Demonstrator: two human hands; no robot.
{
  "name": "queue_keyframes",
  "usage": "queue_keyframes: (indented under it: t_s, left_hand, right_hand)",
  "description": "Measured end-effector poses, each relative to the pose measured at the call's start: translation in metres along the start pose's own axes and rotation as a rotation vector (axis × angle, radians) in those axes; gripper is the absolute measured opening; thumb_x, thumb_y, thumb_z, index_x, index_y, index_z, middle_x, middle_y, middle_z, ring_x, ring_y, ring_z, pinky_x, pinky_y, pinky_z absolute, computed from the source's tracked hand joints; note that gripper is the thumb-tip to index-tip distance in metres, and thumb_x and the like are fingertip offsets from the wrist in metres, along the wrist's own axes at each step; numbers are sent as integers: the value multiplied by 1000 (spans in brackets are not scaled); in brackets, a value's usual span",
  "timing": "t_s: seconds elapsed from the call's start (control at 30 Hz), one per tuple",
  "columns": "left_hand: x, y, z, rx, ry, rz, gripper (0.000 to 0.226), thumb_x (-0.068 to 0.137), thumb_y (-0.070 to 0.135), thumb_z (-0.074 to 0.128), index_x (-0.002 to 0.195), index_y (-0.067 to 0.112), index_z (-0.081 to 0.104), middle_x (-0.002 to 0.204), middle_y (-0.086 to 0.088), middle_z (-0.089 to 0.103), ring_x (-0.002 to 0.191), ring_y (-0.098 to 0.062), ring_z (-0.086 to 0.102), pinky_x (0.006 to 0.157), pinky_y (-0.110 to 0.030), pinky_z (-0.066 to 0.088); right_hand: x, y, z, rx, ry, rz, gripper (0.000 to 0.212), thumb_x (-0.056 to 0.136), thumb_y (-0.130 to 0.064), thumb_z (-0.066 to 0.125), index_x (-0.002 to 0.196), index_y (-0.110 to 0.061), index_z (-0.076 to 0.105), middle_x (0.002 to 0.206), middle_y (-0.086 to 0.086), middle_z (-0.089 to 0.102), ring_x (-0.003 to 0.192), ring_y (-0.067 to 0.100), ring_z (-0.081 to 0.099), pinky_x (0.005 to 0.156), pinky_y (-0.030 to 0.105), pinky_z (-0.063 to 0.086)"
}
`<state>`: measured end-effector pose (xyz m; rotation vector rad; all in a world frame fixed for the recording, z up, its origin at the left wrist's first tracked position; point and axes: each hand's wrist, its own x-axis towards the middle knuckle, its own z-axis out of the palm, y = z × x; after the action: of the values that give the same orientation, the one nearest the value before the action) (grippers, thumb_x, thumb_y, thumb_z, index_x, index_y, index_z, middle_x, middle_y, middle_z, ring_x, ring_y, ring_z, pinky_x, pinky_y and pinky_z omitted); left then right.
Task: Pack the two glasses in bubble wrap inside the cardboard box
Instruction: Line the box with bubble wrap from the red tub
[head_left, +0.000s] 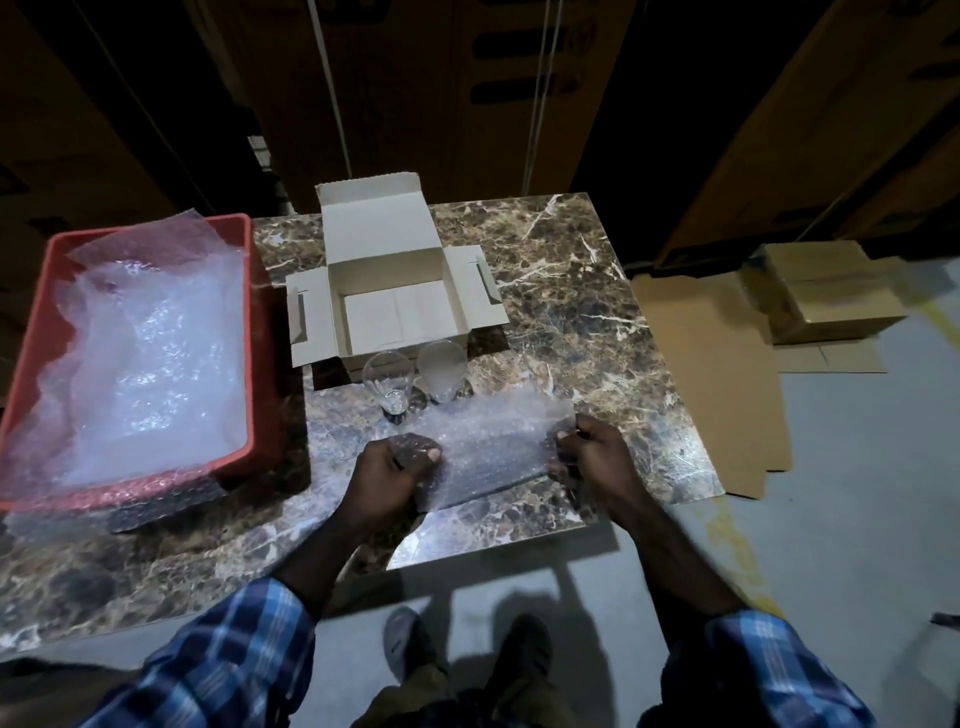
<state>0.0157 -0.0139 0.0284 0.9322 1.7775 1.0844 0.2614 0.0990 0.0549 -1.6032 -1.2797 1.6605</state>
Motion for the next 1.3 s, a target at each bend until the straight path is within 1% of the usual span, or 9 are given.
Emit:
queue_keyframes:
  t_s: [0.17, 0.37, 0.5, 0.6, 0.77, 0.83, 0.93, 1.07, 1.3]
  left_hand:
    - [8, 28, 25, 59, 49, 76, 26, 88, 3, 73, 88, 29, 76, 88, 15, 75, 84, 6, 69, 83, -20, 54]
    - [14, 76, 72, 175, 198, 394, 24, 88, -4, 69, 100, 14, 79, 99, 9, 73, 88, 15, 65, 79, -5, 46]
    - [11, 73, 83, 261, 193, 546, 34, 81, -8, 61, 105, 9, 79, 115, -3, 73, 110, -7, 66, 99, -19, 50]
    - [1, 49, 77, 454, 85, 581, 43, 77, 17, 49, 109, 9, 77, 122, -8, 70, 116, -19, 63, 106, -21, 41]
    - [-12, -5, 61, 820, -149, 491, 55, 72, 26, 47, 119, 14, 73, 130, -13, 66, 120, -34, 63, 109, -36, 40]
    - [-13, -14, 59, 891, -232, 458, 57, 70, 27, 45, 119, 17, 72, 132, -12, 65, 124, -34, 60, 109, -45, 42]
    - [-12, -22, 54, 982, -281, 499, 46, 85, 33, 48, 123, 19, 69, 133, -10, 64, 129, -35, 55, 109, -45, 41]
    - [-12, -31, 50, 1027, -276, 585, 45, 90, 33, 46, 124, 14, 69, 134, -14, 63, 128, -39, 55, 107, -44, 29]
    - [-17, -30, 53, 1024, -259, 606, 41, 92, 35, 48, 117, 13, 73, 130, -11, 66, 130, -38, 53, 102, -51, 47]
  right_hand:
    - [4, -21, -21, 32, 44, -169, 13, 93, 5, 58, 84, 0, 66, 80, 16, 65, 70, 27, 59, 64, 39, 47]
    - [17, -29, -77, -26, 194, -374, 18, 90, 1, 65, 87, -14, 74, 85, -4, 74, 84, 16, 66, 79, 32, 52]
    - [12, -25, -91, -70, 152, -381, 31, 88, 9, 64, 82, -20, 75, 76, -16, 73, 74, 4, 67, 69, 20, 50]
    - [11, -4, -88, -241, 25, -319, 38, 82, 11, 69, 84, -27, 73, 81, -13, 73, 67, 15, 69, 58, 17, 52]
    - [19, 41, -97, -755, -201, -401, 48, 68, -7, 81, 113, -23, 75, 126, 8, 67, 108, 20, 65, 91, 9, 44]
    - [22, 53, -99, -966, -266, -482, 51, 68, -10, 67, 117, -23, 74, 140, 11, 59, 130, 28, 52, 109, 29, 39]
    - [22, 63, -99, -1163, -250, -554, 49, 76, -19, 52, 120, -26, 73, 145, 12, 54, 139, 34, 44, 111, 51, 36]
    - [21, 65, -100, -1234, -288, -537, 59, 79, -30, 35, 129, -27, 68, 150, 14, 48, 143, 37, 38, 111, 56, 35]
    - [22, 67, -103, -1073, -303, -501, 38, 86, -29, 58, 119, -25, 74, 150, 8, 49, 145, 32, 35, 119, 52, 20]
